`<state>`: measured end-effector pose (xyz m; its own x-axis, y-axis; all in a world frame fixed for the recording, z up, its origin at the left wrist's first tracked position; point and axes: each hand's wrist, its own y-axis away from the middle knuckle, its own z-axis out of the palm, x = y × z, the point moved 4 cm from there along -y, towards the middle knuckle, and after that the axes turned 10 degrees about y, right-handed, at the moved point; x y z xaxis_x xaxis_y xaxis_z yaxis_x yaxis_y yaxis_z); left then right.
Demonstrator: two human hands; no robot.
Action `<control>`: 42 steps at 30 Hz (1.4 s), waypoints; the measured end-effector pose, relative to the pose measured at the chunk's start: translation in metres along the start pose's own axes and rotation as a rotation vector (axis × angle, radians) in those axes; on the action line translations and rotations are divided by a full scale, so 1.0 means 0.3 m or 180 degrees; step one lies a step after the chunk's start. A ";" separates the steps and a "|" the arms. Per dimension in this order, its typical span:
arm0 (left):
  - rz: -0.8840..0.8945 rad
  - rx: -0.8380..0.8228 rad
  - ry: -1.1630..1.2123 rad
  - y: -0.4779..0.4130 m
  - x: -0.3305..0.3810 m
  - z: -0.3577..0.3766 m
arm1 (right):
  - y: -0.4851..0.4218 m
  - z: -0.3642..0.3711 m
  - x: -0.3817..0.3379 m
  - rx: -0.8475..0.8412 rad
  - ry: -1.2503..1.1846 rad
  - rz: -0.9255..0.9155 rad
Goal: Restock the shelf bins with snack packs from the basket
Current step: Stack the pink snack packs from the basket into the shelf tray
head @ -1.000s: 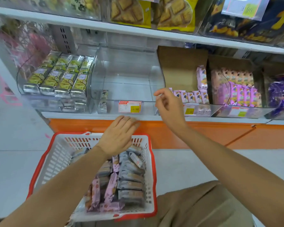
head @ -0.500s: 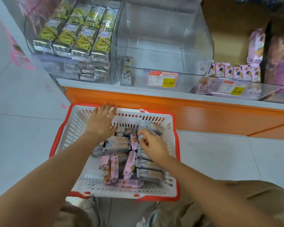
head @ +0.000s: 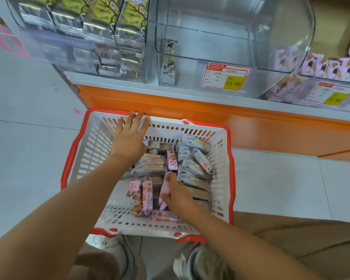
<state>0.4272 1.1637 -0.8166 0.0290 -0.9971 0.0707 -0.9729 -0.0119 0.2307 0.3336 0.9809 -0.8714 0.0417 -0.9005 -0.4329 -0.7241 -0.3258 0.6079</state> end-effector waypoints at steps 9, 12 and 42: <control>0.0634 0.0669 0.0313 0.039 0.048 -0.139 | 0.048 -0.172 -0.001 0.0733 -0.0227 -0.0556; 0.1079 0.1192 0.0467 0.078 0.108 -0.241 | 0.083 -0.282 0.013 0.0840 -0.0311 -0.0762; 0.2016 0.1548 0.0268 -0.148 0.804 -0.726 | 0.329 -1.539 0.425 0.3567 -0.0182 0.0015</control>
<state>0.5272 0.9401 -0.5985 -0.5638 -0.8165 0.1240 -0.8006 0.5034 -0.3251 0.5854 0.7010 -0.5594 0.0266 -0.8771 -0.4797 -0.9360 0.1467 -0.3201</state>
